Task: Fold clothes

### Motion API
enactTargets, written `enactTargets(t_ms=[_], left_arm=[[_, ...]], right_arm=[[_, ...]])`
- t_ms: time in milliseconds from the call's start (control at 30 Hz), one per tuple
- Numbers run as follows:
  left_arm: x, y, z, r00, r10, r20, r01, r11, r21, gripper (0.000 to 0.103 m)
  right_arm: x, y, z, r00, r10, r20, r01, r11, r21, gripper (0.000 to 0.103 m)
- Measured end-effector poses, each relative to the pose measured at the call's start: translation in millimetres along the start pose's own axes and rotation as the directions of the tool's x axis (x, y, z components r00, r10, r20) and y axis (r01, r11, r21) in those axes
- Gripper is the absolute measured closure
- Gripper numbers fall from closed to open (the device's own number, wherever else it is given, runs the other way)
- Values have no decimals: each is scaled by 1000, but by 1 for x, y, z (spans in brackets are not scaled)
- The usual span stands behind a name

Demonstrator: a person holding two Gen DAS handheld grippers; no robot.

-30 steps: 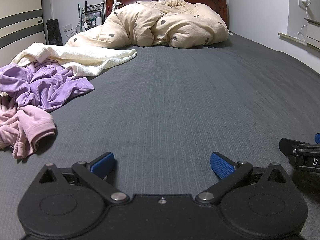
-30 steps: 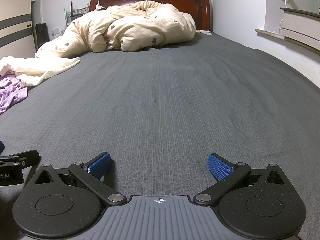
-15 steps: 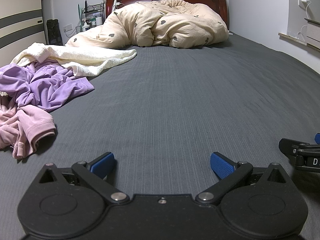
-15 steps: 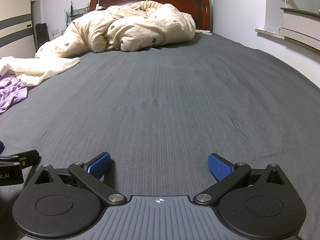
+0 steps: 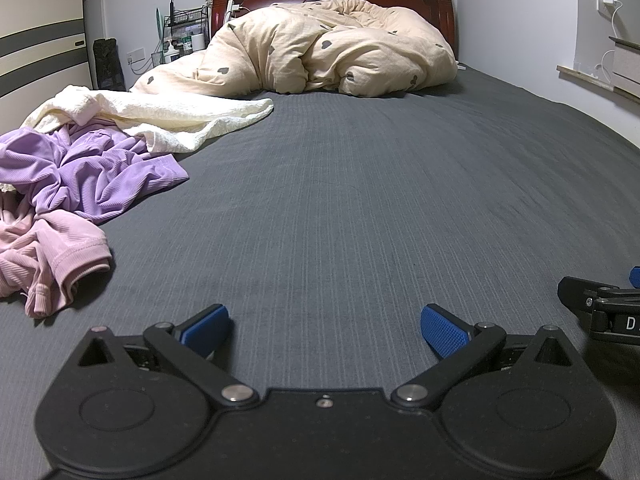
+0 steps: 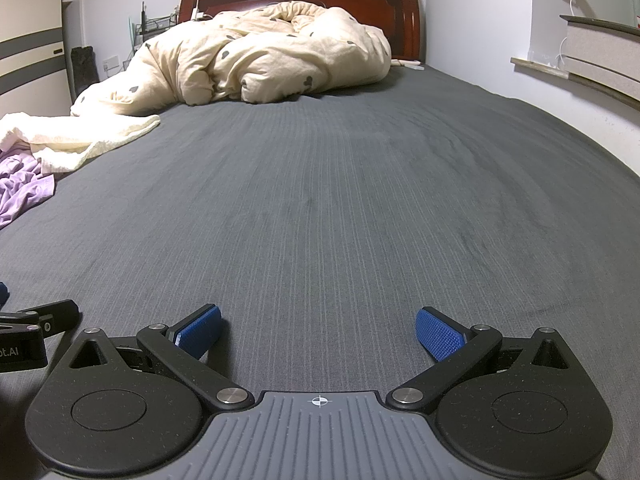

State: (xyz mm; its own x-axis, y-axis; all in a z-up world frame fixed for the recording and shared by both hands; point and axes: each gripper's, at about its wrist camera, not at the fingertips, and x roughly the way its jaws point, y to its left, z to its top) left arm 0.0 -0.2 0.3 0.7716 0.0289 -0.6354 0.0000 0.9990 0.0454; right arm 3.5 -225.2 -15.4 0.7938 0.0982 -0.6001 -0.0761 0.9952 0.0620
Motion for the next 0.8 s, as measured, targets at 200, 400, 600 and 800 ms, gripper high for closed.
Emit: enactTargets(t_ms=[200,400,600,800], left_arm=[[0,0,0,1000,0,0,0,1000,0,0],[0,0,0,1000,0,0,0,1000,0,0],[0,-1,0,1000,4,-2,-4,1000,5,0],[0,2,1,1000,6,-3,-6,1000,7,0]], right_arm=[[0,0,0,1000,0,0,0,1000,0,0],[1,1,0,1000,0,0,0,1000,0,0],[3,0,-2,1000,-1,-1,1,1000,-2,0],[2,1,-1,1000,-6,-3,6,1000,-5,0]])
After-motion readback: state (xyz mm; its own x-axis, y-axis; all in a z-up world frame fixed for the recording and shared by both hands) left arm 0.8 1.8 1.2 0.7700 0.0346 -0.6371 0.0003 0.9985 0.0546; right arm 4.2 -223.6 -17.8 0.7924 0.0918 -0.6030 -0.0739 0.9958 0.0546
